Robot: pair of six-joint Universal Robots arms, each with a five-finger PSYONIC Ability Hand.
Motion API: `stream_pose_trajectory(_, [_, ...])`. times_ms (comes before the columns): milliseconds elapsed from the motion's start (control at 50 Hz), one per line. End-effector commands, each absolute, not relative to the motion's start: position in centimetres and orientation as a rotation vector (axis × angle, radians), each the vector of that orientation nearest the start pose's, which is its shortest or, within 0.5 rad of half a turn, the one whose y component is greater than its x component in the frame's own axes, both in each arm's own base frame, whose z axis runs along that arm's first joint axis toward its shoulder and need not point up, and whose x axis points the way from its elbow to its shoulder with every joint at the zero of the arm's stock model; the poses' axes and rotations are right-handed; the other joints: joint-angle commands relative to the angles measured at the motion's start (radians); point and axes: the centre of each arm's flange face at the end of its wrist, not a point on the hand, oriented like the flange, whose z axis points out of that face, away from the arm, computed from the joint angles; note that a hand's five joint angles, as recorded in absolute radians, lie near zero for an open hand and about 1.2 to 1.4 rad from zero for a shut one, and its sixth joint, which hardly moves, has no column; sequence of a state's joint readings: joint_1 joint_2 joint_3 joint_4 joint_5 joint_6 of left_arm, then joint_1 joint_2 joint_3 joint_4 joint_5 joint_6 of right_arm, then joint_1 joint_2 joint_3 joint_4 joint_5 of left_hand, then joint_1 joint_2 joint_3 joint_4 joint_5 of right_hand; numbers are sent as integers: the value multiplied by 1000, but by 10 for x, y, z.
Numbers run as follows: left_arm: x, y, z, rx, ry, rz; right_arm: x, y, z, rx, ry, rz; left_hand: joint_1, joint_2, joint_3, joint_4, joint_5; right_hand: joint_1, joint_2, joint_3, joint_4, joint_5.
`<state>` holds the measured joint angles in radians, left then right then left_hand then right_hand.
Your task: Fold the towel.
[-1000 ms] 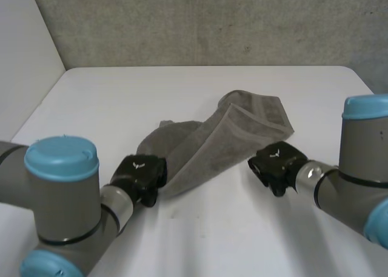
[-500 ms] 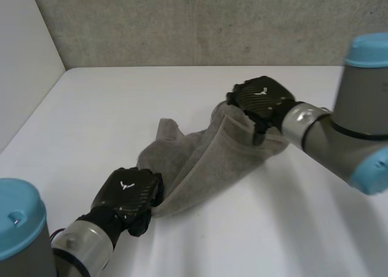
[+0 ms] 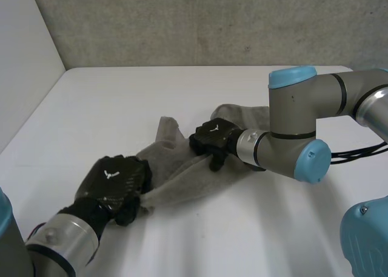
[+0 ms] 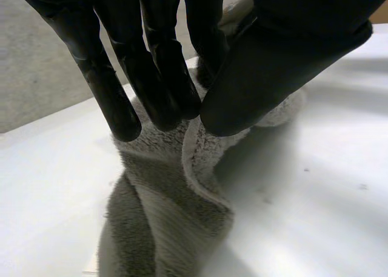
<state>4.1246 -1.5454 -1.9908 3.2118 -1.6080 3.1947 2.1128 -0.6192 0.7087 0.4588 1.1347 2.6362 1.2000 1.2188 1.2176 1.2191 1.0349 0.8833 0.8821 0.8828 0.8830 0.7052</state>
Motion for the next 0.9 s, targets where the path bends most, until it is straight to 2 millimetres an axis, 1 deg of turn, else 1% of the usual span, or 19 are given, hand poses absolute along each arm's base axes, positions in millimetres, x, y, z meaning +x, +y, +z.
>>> stream_pose_trajectory(20, [-240,-152,202,790,2679,-1948,365,-291,173,-1428,1932,-1380,196,178,179,177,187,-284,-282,-283,-283,-280])
stream_pose_trajectory(180, [-240,-151,198,822,2711,-1933,358,-282,182,-1419,1935,-1382,196,178,179,177,187,-258,-257,-258,-258,-255])
stream_pose_trajectory(220, [-239,-152,198,819,2711,-1932,358,-281,182,-1418,1928,-1394,196,178,179,177,187,-246,-245,-246,-246,-243])
stream_pose_trajectory(260, [-239,-152,198,820,2713,-1930,357,-279,180,-1417,1913,-1404,196,178,179,177,187,-173,-172,-173,-173,-170])
stream_pose_trajectory(320, [-239,-152,198,819,2711,-1932,357,-278,179,-1419,1908,-1406,196,178,179,177,187,-161,-160,-161,-161,-158])
stream_pose_trajectory(380, [-239,-152,198,817,2710,-1935,357,-276,173,-1421,1913,-1391,196,178,179,177,187,-167,-166,-167,-167,-164])
stream_pose_trajectory(520, [-239,-152,198,815,2711,-1935,361,-280,146,-1427,1923,-1363,196,178,179,177,187,-270,-269,-269,-270,-266])
stream_pose_trajectory(620, [-239,-152,198,816,2714,-1930,364,-282,140,-1430,1913,-1383,196,178,179,177,187,-305,-304,-304,-305,-301])
stream_pose_trajectory(700, [-239,-152,198,814,2715,-1930,364,-283,136,-1429,1918,-1381,196,178,179,177,187,-273,-272,-272,-273,-269])
stream_pose_trajectory(720, [-239,-152,198,814,2715,-1930,364,-283,135,-1430,1919,-1379,196,178,179,177,187,-148,-147,-147,-148,-144])
stream_pose_trajectory(740, [-240,-152,198,815,2712,-1938,364,-283,136,-1431,1918,-1384,196,178,179,177,187,199,200,200,200,203])
stream_pose_trajectory(760, [-239,-153,199,810,2710,-1939,364,-283,136,-1431,1918,-1384,196,178,179,177,187,203,204,203,203,206])
stream_pose_trajectory(780, [-239,-153,199,810,2710,-1939,364,-284,139,-1428,1921,-1394,196,178,179,177,187,510,511,510,510,513])
stream_pose_trajectory(800, [-240,-155,200,806,2703,-1953,363,-285,146,-1422,1920,-1416,196,178,179,177,187,513,514,513,513,517])
stream_pose_trajectory(820, [-239,-158,202,790,2694,-1965,363,-285,146,-1422,1920,-1416,196,178,179,177,187,513,514,513,513,517])
stream_pose_trajectory(840, [-239,-158,202,790,2694,-1965,360,-288,156,-1411,1927,-1448,196,178,179,177,187,513,514,513,513,517])
stream_pose_trajectory(860, [-238,-162,204,773,2682,-1979,360,-288,156,-1411,1927,-1448,196,178,179,177,187,513,514,513,513,517])
stream_pose_trajectory(880, [-238,-162,204,773,2682,-1979,358,-287,177,-1401,1913,-1503,196,178,179,177,187,513,514,513,513,517])
stream_pose_trajectory(900, [-236,-169,207,743,2666,-1999,353,-286,201,-1384,1891,-1572,196,178,179,177,187,513,514,513,513,517])
